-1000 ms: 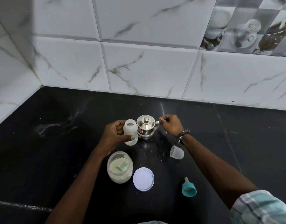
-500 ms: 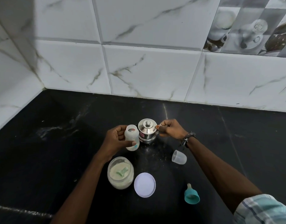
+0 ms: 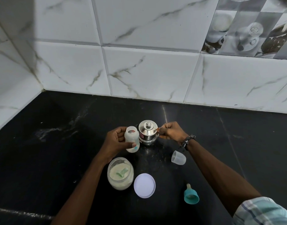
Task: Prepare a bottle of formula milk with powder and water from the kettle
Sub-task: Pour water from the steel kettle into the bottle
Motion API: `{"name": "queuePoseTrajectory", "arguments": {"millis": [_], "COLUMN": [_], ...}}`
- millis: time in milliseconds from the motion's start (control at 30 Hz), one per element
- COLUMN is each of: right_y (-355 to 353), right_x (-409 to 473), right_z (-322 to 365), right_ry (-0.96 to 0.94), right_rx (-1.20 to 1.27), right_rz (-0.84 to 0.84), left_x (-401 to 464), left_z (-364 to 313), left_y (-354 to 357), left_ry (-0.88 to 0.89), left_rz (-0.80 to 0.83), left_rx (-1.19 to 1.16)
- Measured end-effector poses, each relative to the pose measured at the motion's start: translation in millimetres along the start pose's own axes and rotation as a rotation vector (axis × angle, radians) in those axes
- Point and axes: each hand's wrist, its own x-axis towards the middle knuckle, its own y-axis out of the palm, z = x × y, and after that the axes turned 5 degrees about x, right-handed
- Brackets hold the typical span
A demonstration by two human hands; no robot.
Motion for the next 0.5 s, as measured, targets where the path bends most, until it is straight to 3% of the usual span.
{"name": "queuePoseTrajectory", "arguments": {"millis": [500], "right_y": [7.6], "right_x": [-24.4], "right_z": [-2.9], "right_ry": [-0.006], "right_rx": [0.099], "right_rz": [-0.107], "left_x": [-2.5], "left_z": [-1.1], "left_y": [0.7], "left_ry": [0.018], "left_rz": [-0.003], "left_rx": [-0.001]}}
